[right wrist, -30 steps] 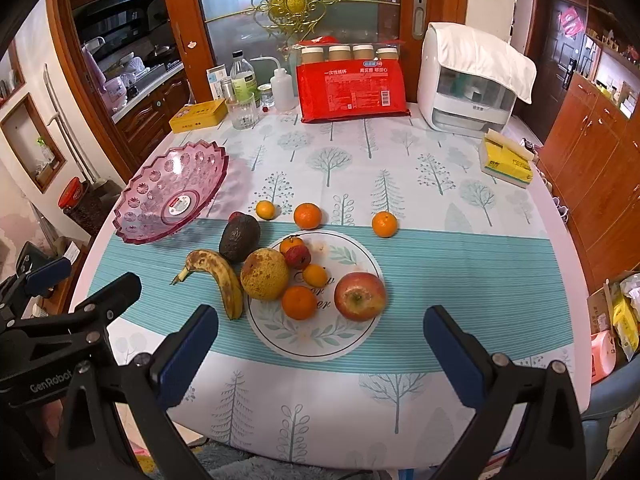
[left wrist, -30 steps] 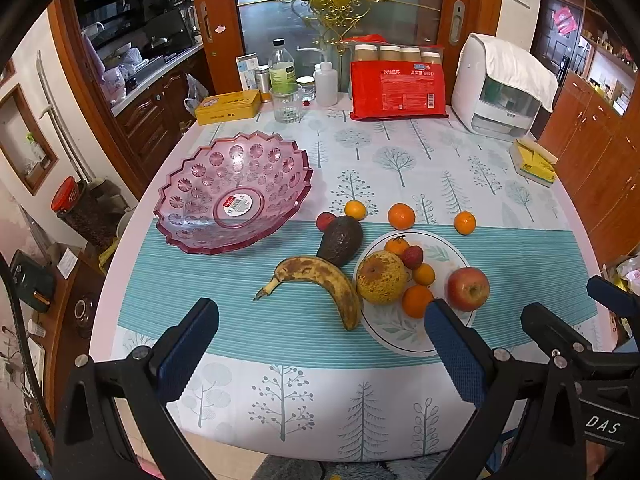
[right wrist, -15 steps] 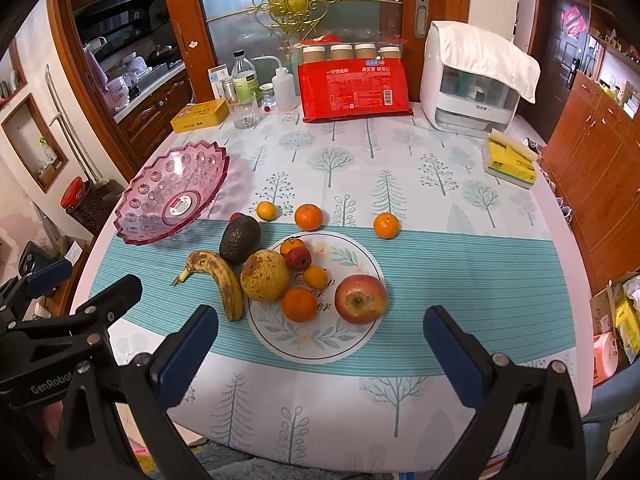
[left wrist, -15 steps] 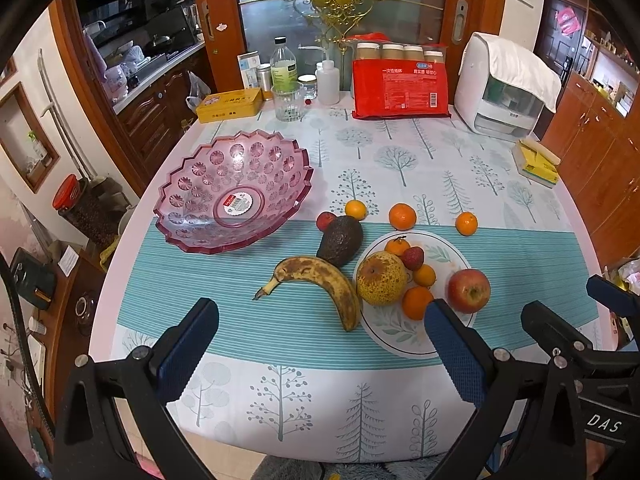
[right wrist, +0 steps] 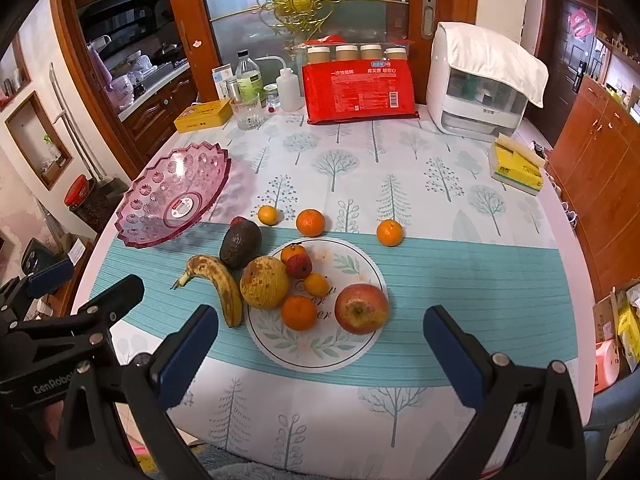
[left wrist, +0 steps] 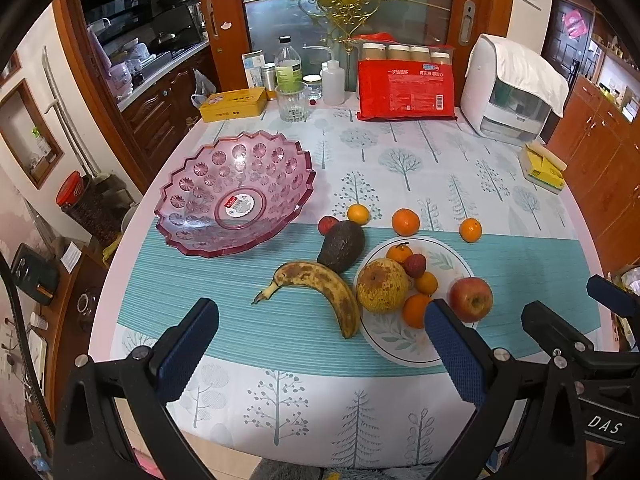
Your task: Organize fruits
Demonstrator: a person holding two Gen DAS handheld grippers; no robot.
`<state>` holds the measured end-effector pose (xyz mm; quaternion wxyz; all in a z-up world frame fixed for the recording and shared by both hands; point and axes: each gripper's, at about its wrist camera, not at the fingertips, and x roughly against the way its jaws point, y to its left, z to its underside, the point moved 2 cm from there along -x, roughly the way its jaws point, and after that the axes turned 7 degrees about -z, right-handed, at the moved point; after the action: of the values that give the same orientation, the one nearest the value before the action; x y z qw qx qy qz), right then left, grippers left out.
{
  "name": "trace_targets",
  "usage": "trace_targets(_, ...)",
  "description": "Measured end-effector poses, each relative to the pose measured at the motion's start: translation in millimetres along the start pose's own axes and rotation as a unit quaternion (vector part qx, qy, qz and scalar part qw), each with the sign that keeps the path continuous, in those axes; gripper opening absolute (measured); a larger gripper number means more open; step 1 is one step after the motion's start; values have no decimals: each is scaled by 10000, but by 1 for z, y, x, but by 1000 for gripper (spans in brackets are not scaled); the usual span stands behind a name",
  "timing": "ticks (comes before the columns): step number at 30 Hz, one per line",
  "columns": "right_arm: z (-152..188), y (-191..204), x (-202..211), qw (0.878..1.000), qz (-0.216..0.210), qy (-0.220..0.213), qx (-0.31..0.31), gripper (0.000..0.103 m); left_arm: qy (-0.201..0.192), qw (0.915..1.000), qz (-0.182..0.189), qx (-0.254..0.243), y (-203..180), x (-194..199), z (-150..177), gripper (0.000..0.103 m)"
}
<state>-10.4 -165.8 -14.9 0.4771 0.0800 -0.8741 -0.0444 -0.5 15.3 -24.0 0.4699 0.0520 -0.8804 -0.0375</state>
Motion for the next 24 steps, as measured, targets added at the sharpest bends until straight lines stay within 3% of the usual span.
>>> trace_targets(5, -6, -5, -1, 10000, -71, 10, 33, 103, 3, 10000, -39, 62, 6, 4, 3, 102)
trace_targets(10, -11, -9, -3, 9998, -163, 3, 87, 103, 70, 9999, -77, 134, -9, -2, -14, 102)
trace_targets(24, -14, -23, 0, 9986, -459, -21, 269, 103, 44, 9991, -128, 398, -23, 7, -9, 102)
